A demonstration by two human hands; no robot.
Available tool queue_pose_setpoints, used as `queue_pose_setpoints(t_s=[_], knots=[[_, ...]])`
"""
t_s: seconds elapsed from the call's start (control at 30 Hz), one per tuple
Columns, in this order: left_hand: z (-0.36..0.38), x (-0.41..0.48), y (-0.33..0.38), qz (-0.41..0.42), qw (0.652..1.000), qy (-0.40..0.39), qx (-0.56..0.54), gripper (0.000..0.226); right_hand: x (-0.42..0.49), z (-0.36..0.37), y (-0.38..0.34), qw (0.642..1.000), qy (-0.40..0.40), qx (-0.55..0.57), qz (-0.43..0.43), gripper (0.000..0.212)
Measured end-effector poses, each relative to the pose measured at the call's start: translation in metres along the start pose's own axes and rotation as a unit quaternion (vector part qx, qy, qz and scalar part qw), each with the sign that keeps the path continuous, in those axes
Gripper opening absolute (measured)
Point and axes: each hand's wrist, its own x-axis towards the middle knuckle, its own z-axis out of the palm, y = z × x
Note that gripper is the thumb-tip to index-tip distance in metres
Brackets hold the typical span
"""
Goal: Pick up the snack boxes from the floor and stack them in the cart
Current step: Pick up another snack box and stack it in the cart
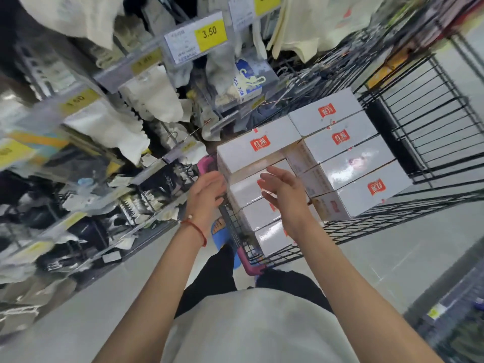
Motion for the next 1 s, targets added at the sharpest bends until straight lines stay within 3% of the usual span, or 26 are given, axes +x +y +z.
queue_pose_setpoints(t_s=[0.23,0.6,1.0], knots=[[0.003,-0.065,-0.035,0.033,0.996,0.063,-0.049,0.026,-0.041,-0.03,0.01,0.996,-0.089,-0.003,-0.018,0.013],[-0.038,-0.181,-0.107,0.04,0.973,0.168,-0.155,0.014,-0.118,-0.03,0.053,0.965,-0.22,-0.14,-0.022,0.019],[-0.169,-0.313,-0.222,0.048,0.906,0.311,-0.282,0.014,-0.254,0.048,0.181,0.871,-0.38,-0.31,-0.023,0.017]])
